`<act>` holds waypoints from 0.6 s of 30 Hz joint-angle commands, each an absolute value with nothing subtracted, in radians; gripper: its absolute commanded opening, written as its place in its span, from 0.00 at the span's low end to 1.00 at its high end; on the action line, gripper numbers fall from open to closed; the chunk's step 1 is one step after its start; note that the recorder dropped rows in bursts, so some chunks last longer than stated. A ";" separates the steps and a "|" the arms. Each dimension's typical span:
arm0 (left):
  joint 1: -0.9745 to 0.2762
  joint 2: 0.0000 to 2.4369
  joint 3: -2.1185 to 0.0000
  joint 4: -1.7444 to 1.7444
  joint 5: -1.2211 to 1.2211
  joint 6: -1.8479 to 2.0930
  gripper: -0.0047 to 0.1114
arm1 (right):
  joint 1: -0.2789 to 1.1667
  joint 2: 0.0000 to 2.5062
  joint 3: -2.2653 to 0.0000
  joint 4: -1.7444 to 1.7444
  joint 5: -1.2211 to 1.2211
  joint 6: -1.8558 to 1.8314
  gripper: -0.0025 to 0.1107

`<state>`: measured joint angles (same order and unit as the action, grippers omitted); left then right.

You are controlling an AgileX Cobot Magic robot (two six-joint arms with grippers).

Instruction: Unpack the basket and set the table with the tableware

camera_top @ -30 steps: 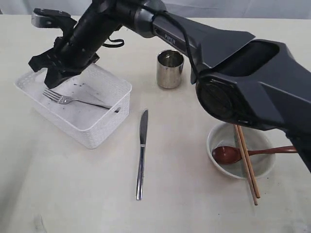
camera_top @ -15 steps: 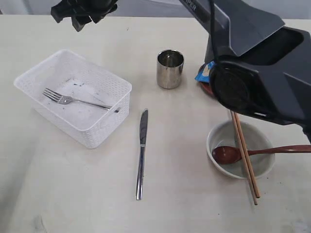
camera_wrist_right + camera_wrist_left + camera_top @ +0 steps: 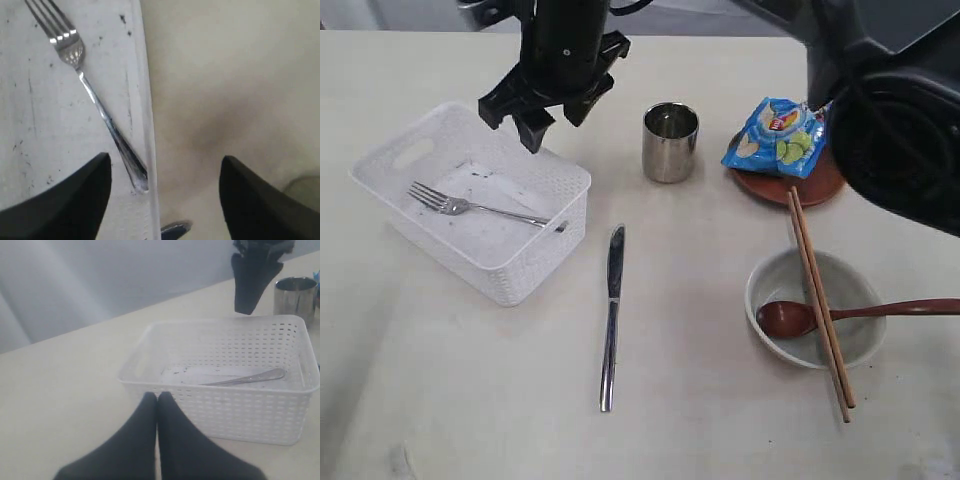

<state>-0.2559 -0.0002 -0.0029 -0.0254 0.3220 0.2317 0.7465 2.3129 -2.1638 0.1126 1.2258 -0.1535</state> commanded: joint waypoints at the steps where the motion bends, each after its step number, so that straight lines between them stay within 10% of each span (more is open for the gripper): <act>1: -0.262 0.000 0.000 -0.031 0.323 0.227 0.04 | 0.743 2.320 -2.150 0.095 1.221 -0.203 0.55; 9: -0.262 0.000 0.000 -0.031 0.323 0.227 0.04 | 0.757 2.418 -2.150 0.152 1.163 -0.210 0.54; 15: -0.262 0.000 0.000 -0.031 0.323 0.227 0.04 | 0.773 2.430 -2.151 0.057 1.099 -0.229 0.02; 18: -0.262 0.000 0.000 -0.031 0.323 0.227 0.04 | 0.795 2.408 -2.167 -0.071 1.078 -0.211 0.02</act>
<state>-0.2559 -0.0002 -0.0029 -0.0254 0.3220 0.2317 0.7816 2.4339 -2.1487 0.0531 1.1173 -0.2174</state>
